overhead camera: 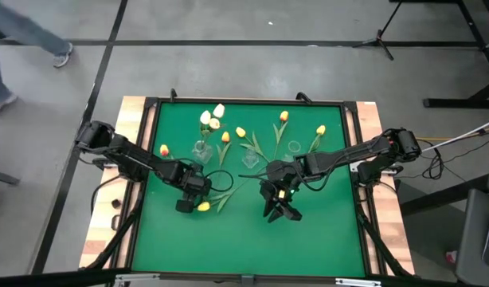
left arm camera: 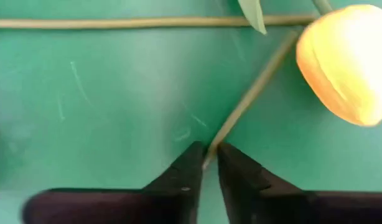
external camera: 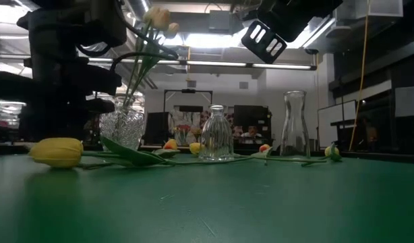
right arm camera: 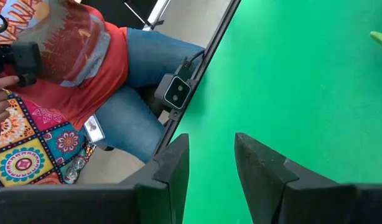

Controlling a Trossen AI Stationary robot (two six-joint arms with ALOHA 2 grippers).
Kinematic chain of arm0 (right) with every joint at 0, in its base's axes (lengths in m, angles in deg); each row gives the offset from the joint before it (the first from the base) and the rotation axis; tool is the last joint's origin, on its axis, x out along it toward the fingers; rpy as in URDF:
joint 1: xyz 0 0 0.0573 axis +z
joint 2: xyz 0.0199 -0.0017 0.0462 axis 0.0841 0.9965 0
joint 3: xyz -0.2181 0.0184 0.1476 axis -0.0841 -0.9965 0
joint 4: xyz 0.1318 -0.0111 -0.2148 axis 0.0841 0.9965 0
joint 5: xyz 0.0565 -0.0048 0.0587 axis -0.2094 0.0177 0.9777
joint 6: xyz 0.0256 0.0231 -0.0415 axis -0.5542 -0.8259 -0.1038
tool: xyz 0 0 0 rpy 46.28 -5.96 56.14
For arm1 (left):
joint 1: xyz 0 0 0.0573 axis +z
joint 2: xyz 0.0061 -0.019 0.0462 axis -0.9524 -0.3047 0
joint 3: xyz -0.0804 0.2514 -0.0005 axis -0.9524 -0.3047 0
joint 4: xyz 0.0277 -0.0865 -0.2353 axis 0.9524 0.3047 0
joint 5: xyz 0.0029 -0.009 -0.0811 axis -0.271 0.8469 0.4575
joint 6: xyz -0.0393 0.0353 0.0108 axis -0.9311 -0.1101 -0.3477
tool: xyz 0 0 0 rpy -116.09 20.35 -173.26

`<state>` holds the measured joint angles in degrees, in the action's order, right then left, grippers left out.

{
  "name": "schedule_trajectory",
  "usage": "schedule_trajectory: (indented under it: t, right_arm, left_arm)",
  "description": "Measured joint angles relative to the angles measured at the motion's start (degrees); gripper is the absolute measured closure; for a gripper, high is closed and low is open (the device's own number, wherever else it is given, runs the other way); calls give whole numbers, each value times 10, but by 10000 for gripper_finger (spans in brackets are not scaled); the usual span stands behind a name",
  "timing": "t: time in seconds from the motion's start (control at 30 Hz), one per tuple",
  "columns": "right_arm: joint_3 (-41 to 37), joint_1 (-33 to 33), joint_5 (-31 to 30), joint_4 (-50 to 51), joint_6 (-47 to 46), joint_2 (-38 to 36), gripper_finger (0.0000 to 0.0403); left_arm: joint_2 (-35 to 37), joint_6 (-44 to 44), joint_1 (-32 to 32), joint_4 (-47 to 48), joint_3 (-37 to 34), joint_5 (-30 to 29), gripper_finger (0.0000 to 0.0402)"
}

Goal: Sort flowers into vase by color
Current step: Put the left yellow with orange flower into the center transparent vase

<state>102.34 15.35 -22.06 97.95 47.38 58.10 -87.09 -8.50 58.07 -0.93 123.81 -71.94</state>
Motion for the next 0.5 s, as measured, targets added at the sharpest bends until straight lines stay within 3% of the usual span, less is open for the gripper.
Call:
schedule_trajectory:
  t: [0.13, 0.5]
  right_arm:
    - [0, 0, 0, -3, -18, 0, 275]
    - [0, 4, 52, -6, -42, -24, 275]
  left_arm:
    - [0, -1, 0, -1, 0, -10, 396]
    - [-2, -27, -37, 7, 39, -90, 401]
